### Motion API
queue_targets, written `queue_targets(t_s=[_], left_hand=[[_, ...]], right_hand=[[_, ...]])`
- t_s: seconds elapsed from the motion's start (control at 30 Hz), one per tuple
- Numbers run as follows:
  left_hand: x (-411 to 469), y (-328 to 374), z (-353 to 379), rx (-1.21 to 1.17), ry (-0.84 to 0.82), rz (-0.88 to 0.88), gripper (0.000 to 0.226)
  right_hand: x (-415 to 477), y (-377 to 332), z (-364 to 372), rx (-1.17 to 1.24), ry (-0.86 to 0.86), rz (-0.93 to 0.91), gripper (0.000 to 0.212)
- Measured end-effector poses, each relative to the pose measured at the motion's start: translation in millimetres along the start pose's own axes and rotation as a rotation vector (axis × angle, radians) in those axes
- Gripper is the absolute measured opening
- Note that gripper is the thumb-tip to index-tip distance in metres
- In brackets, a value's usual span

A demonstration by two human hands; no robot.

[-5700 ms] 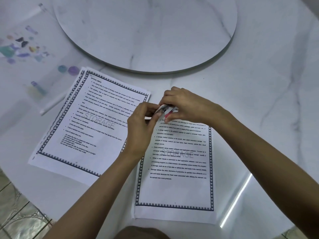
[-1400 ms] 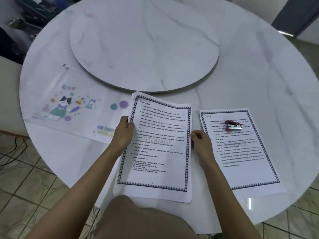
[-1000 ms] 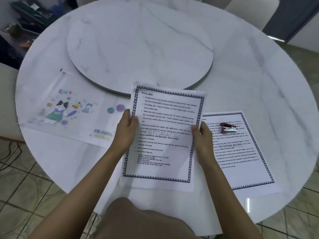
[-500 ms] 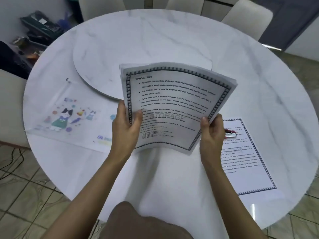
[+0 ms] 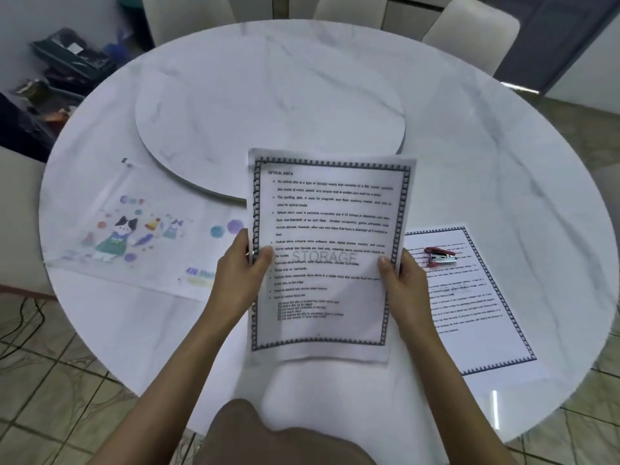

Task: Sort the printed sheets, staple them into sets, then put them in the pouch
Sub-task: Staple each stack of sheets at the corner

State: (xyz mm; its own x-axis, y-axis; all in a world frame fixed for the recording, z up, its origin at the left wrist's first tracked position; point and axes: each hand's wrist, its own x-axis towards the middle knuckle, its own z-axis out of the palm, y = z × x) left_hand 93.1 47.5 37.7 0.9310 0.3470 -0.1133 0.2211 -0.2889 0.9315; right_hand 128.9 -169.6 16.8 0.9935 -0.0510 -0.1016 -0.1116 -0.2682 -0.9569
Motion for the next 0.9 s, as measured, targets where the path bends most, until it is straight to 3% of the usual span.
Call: queue_targets(t_s=[0.17, 0.3, 0.47, 0.57, 0.73, 0.9], left_hand=[[13, -19, 4, -0.037, -0.022, -0.122, 0.012], [36, -33, 9, 0.034, 0.03, -0.165, 0.023], [61, -38, 7, 0.048, 0.038, -0.171, 0.027], [64, -40, 9, 0.043, 0.064, -0.173, 0.012], [63, -49, 14, 0.05, 0.112, -0.193, 0.008], [57, -59, 19, 0.038, 0.113, -0.177, 0.002]], right_hand=[[-9, 34, 0, -0.153, -0.123, 0.164, 0.031], [-19, 48, 2, -0.22, -0.173, 0.218, 0.015], [-23, 63, 4, -0.285, -0.169, 0.221, 0.014], [-22, 67, 5, -0.32, -0.17, 0.207, 0.033], [-10, 65, -4, -0.368, -0.191, 0.19, 0.006], [31, 58, -46, -0.561, -0.152, -0.033, 0.019]])
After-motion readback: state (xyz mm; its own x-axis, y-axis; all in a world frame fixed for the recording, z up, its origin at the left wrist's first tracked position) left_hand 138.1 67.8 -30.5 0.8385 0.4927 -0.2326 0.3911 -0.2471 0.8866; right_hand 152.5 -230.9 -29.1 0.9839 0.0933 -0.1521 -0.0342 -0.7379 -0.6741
